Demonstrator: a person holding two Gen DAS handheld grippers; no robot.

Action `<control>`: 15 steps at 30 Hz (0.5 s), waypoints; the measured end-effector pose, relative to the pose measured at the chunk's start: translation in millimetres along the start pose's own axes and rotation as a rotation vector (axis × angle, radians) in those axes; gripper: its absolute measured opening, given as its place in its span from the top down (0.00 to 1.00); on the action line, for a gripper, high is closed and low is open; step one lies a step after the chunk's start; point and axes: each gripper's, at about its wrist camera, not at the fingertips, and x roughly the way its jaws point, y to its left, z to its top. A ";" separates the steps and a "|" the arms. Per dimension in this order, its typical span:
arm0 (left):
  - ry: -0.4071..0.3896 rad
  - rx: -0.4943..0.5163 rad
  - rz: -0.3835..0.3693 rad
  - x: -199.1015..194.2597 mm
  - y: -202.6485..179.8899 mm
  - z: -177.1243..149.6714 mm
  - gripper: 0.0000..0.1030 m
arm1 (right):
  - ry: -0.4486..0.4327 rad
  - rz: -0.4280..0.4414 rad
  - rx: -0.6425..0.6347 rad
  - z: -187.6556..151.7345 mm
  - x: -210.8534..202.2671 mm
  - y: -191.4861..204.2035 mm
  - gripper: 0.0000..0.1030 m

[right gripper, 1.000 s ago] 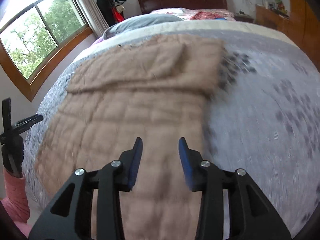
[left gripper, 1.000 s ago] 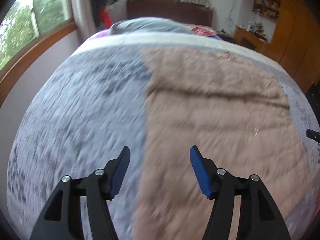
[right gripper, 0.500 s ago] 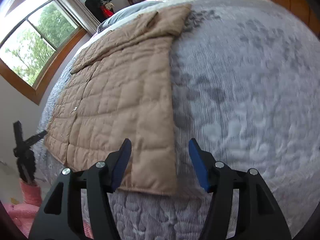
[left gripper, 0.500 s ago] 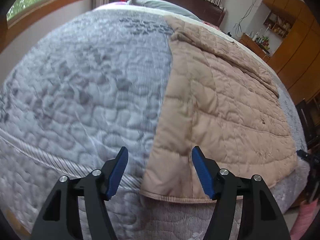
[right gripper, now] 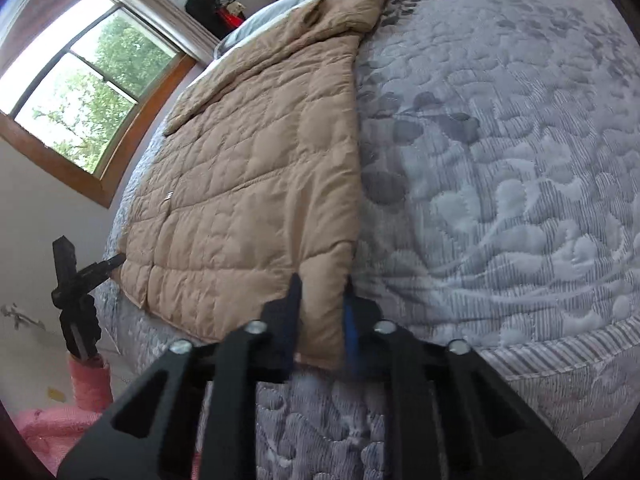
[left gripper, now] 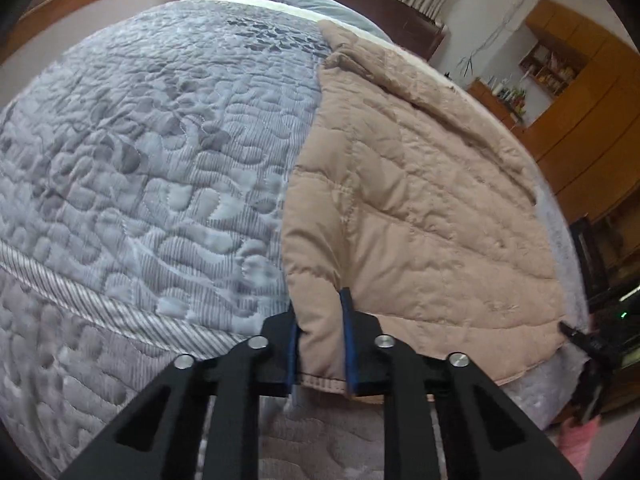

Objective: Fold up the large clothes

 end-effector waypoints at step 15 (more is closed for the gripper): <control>-0.032 0.138 0.052 -58.9 -11.3 -53.4 0.86 | -0.006 -0.024 -0.081 -54.6 -42.3 23.6 0.90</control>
